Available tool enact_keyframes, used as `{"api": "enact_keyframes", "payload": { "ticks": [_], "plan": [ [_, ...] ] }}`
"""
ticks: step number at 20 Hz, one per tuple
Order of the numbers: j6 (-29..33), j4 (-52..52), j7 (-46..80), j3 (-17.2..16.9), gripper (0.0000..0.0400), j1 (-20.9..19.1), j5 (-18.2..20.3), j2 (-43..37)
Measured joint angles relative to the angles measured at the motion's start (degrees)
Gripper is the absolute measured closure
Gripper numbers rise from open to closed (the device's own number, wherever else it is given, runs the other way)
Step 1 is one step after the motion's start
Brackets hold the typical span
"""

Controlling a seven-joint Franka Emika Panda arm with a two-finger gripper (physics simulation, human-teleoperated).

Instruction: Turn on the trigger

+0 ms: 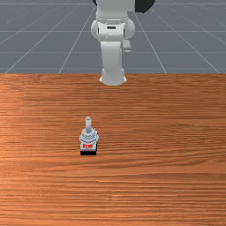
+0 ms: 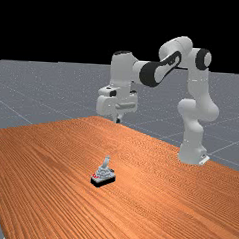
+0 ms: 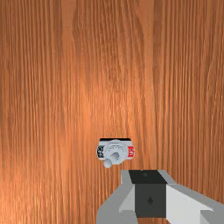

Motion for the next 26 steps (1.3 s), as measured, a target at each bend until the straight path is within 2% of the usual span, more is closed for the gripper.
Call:
{"api": "enact_keyframes", "payload": {
  "ticks": [8, 13, 19, 24, 26],
  "plan": [
    [-1.3, 1.0, -0.5, 0.0, 0.0400, -0.2, 0.7, 0.7],
    [0.2, -0.2, -1.5, 0.1, 0.0400, -0.5, 2.1, 0.3],
    [0.5, -0.8, -0.4, -0.1, 0.0400, -0.4, 1.1, -0.1],
    [3.3, -12.9, -3.3, 0.0, 0.0400, -0.5, 1.0, -9.2],
    [8.2, -19.1, -1.5, -0.1, 0.0400, -0.5, 1.0, -13.7]
  ]
}}
